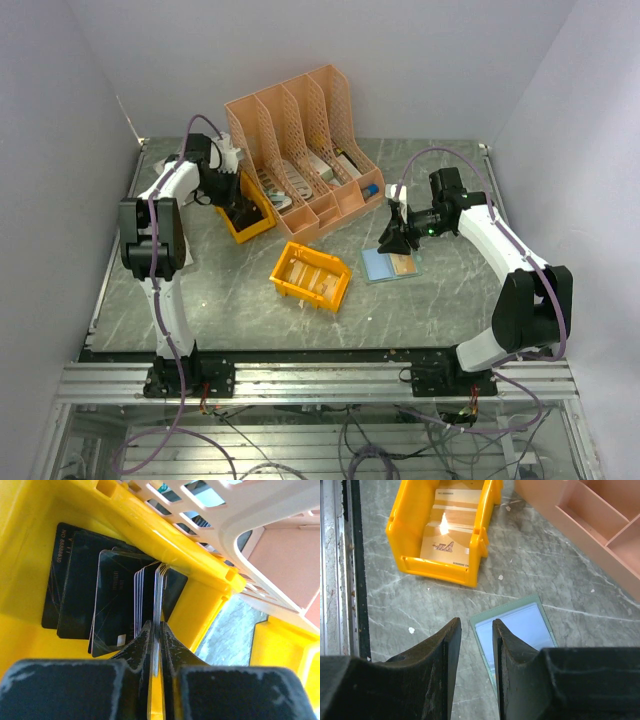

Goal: Put the credit cards into the card holder
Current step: Pick up the credit card from the storage box.

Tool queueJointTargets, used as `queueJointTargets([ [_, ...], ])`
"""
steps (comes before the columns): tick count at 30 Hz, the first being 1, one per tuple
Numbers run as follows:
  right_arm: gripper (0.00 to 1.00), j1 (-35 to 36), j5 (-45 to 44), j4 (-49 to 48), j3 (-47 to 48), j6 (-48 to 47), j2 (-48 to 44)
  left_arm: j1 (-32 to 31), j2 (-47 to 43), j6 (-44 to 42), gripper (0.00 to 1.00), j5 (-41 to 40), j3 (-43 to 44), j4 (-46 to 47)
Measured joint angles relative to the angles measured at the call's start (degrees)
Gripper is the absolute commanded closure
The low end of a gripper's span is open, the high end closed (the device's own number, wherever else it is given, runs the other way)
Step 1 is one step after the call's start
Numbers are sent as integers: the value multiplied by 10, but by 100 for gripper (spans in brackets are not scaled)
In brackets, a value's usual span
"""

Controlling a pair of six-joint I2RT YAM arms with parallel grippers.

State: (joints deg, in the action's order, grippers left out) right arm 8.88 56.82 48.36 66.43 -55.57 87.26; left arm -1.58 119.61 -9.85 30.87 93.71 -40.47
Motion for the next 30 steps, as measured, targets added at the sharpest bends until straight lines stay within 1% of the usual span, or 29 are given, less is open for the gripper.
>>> queueJointTargets([
  [3,68,-2,0,0,0,0,0,0,3,-1,81,15,2,-1],
  [9,68,-2,0,0,0,-1,0,2,11,-2,71,22,3,-3],
  [12,68,-2,0,0,0,-2,0,2,17,0,69,22,3,-2],
  [19,68,-2,0,2,0,-5,0,-5,27,5,71,19,3,-2],
  [26,68,-3,0,2,0,-6,0,-6,35,4,66,18,6,-13],
  [29,68,-3,0,2,0,-6,0,-6,35,4,69,16,6,-16],
  [30,68,-3,0,3,0,-7,0,-6,35,4,73,15,6,-17],
])
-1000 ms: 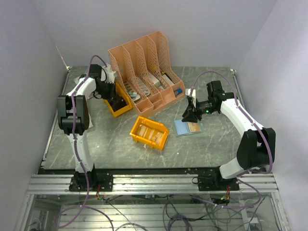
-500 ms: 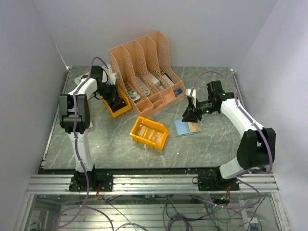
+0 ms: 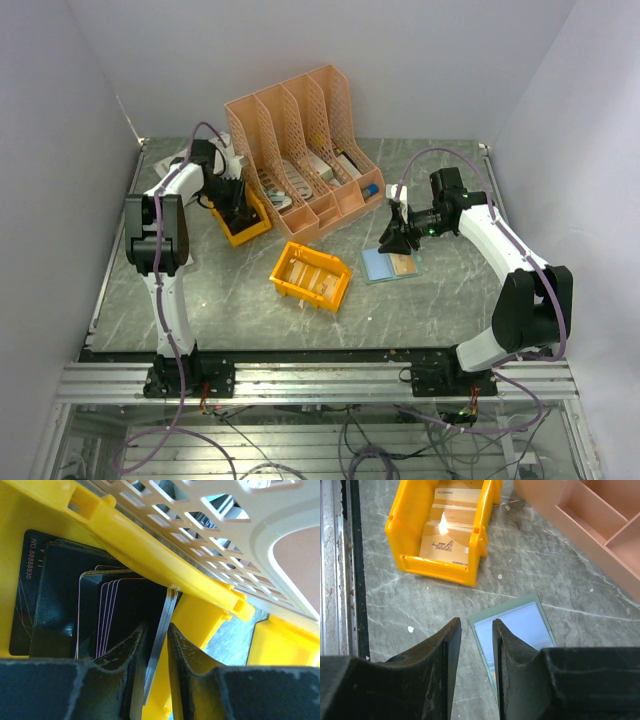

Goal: Put the credit cards into the card holder
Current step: Pick up the credit card from the storage box.

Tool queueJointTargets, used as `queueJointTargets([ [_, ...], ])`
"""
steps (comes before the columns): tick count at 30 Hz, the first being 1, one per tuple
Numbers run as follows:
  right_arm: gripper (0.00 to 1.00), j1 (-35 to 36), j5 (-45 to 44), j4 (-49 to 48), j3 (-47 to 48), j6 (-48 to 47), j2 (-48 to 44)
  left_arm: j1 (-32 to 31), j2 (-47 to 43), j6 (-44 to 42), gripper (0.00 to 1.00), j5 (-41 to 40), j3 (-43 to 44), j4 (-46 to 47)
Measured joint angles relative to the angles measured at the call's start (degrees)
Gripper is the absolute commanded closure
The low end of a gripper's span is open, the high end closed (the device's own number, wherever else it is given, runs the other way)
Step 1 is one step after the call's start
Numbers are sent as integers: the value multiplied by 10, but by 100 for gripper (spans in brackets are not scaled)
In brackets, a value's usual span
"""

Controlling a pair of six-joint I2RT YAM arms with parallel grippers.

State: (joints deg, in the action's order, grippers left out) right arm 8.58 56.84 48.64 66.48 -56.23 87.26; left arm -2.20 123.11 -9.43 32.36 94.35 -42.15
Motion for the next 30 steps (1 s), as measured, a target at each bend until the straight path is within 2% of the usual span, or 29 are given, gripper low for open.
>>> queueJointTargets([
  [3,68,0,0,1,0,0,0,0,2,0,92,0,1,-3],
  [4,68,0,0,2,0,0,0,0,3,-1,93,2,5,-7],
  [10,68,0,0,4,1,-2,1,6,3,5,93,5,34,-29],
  [20,68,0,1,8,1,-2,3,57,3,25,92,46,64,-33],
  [25,68,0,2,8,1,-2,3,60,4,27,81,56,64,-33],
  [30,68,-1,2,8,1,-2,3,59,6,30,77,64,62,-29],
])
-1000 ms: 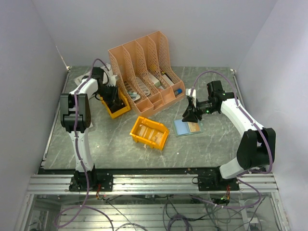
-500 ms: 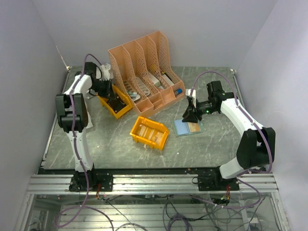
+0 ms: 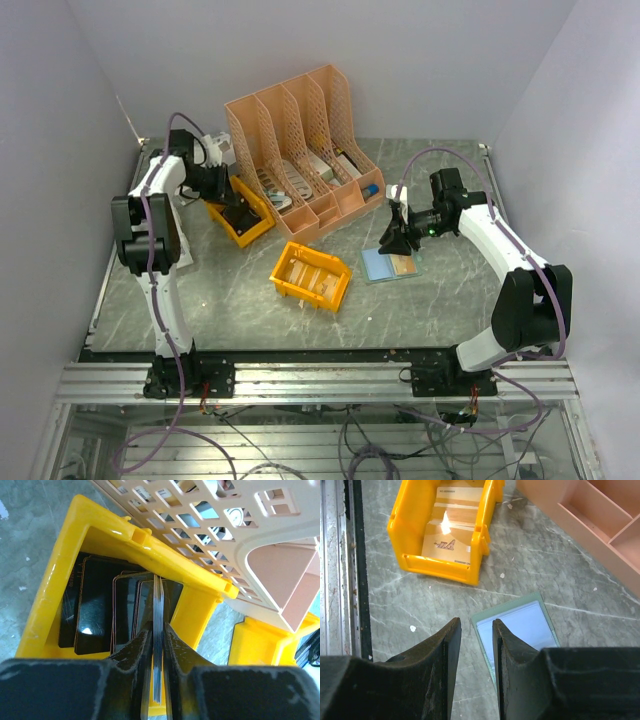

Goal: Put the credit cards into the card holder
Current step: Pick up the credit card from the storage box.

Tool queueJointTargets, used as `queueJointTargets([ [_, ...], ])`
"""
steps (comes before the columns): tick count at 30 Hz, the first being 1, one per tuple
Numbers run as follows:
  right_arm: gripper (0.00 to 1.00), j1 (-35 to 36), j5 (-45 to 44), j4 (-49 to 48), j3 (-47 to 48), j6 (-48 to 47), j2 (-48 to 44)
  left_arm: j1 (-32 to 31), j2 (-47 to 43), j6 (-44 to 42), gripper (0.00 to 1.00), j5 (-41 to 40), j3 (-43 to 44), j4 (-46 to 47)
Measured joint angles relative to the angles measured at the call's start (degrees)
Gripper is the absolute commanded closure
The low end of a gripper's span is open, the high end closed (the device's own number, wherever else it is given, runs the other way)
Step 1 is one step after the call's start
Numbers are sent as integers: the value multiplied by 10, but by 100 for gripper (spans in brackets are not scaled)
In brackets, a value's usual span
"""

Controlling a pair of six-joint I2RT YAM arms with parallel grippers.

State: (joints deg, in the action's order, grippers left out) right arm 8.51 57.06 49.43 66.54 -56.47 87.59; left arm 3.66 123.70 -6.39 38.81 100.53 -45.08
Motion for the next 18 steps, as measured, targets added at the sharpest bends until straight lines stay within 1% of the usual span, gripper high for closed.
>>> queueJointTargets([
  [7,68,-2,0,0,0,0,0,0,15,1,77,1,-14,8],
  [14,68,-3,0,2,0,-2,0,-5,28,9,83,5,-23,18],
  [18,68,-4,2,2,0,-2,0,-5,28,11,81,10,-24,20],
])
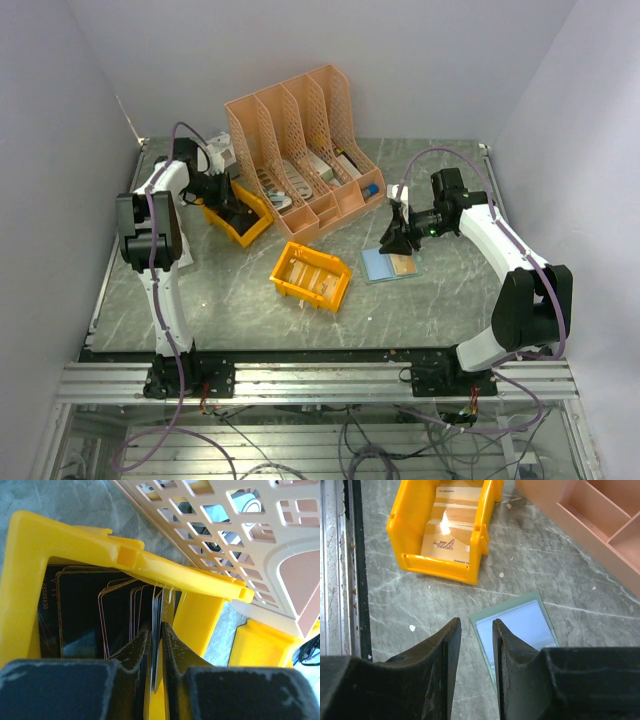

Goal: Put the credit cards into the card holder
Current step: Pick up the credit card from the storage box.

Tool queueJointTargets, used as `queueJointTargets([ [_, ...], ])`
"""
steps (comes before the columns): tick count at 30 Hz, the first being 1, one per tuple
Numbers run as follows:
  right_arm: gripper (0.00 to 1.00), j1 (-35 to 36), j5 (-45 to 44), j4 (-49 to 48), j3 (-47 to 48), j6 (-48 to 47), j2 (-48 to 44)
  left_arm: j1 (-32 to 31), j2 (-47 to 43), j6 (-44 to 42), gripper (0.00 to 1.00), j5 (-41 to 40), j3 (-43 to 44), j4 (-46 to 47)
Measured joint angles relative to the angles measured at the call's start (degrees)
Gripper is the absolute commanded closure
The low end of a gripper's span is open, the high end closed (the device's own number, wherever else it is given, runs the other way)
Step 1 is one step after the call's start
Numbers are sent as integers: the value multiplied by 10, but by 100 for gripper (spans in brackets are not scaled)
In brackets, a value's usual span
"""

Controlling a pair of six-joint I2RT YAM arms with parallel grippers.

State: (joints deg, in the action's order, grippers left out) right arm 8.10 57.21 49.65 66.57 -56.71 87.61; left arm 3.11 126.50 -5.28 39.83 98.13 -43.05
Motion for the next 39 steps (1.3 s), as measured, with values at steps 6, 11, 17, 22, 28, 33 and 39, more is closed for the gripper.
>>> queueJointTargets([
  [6,68,0,0,0,1,-3,0,0,0,3,79,1,1,0],
  [11,68,-1,0,0,1,-4,0,0,0,4,77,0,3,-3],
  [17,68,-1,0,0,1,-7,0,1,0,4,76,0,3,-4],
  [22,68,-2,0,0,1,-8,0,5,0,4,75,0,3,-4],
  [28,68,-2,0,0,1,-8,0,8,0,5,72,0,3,-4],
  [33,68,-2,0,1,1,-9,0,10,0,8,71,0,4,-3],
  [39,68,-2,0,4,1,-10,0,11,0,11,74,0,4,-4],
])
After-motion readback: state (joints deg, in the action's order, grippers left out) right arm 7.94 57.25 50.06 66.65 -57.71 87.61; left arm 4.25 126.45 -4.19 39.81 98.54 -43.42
